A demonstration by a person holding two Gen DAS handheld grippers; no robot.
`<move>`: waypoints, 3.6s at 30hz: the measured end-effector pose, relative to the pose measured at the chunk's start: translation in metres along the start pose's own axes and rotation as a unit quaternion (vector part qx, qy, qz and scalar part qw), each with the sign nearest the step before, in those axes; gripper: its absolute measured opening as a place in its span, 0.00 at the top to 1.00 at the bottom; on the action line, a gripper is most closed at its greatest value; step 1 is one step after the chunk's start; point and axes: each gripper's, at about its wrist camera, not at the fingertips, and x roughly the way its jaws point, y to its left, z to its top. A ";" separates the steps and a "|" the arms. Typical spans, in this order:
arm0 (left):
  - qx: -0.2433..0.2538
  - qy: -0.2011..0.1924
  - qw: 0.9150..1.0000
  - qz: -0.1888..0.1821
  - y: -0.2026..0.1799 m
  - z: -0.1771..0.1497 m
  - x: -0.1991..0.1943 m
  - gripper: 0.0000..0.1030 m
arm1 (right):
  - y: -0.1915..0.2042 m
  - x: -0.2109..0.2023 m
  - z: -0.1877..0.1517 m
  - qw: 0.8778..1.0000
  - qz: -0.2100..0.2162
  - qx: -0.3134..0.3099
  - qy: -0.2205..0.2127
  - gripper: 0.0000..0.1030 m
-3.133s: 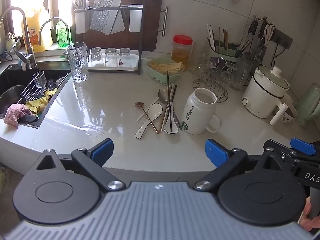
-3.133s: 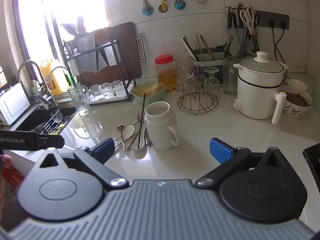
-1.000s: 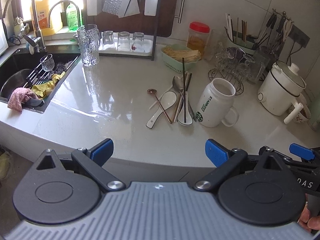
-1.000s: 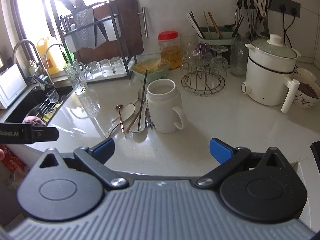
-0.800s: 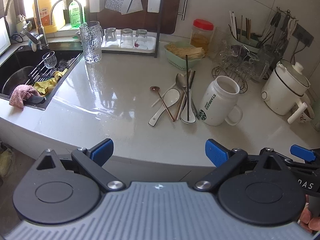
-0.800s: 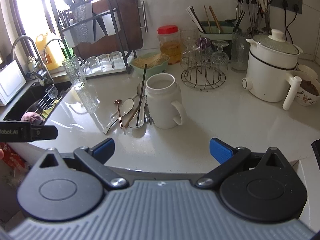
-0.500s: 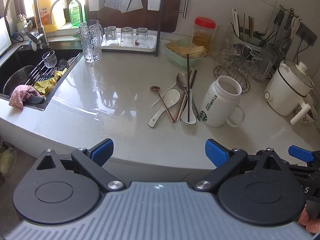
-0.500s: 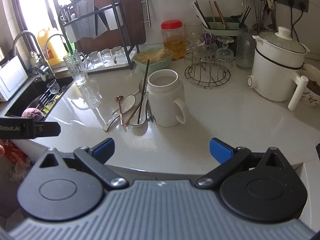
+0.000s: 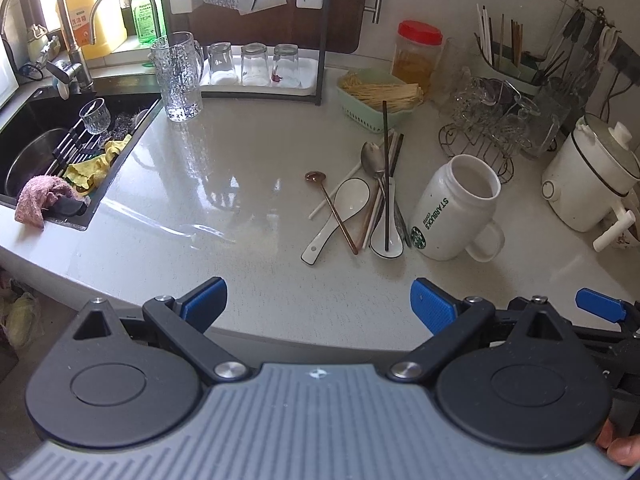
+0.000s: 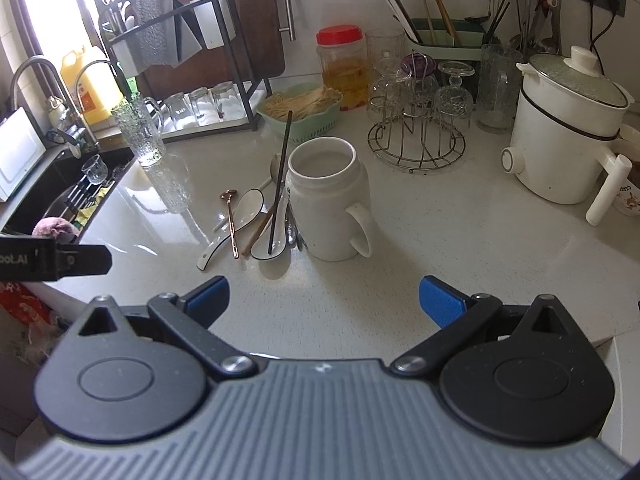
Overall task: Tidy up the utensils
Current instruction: 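Move both tools toward the utensils and the white ceramic jar, then grasp the white jar with the right tool while the left tool reaches the chopsticks, then close the left tool on a black chopstick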
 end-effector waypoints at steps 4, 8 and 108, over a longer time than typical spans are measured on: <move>0.001 0.005 1.000 -0.004 0.002 0.016 0.014 0.03 | 0.000 0.010 0.006 1.000 -0.005 -0.001 0.004 0.00; 0.008 0.005 1.000 -0.013 0.000 0.032 0.027 0.03 | -0.001 0.020 0.015 1.000 -0.015 0.005 0.005 0.00; 0.037 0.063 0.978 -0.198 -0.047 0.210 0.258 0.94 | 0.025 0.154 0.079 0.994 -0.092 -0.012 0.062 0.13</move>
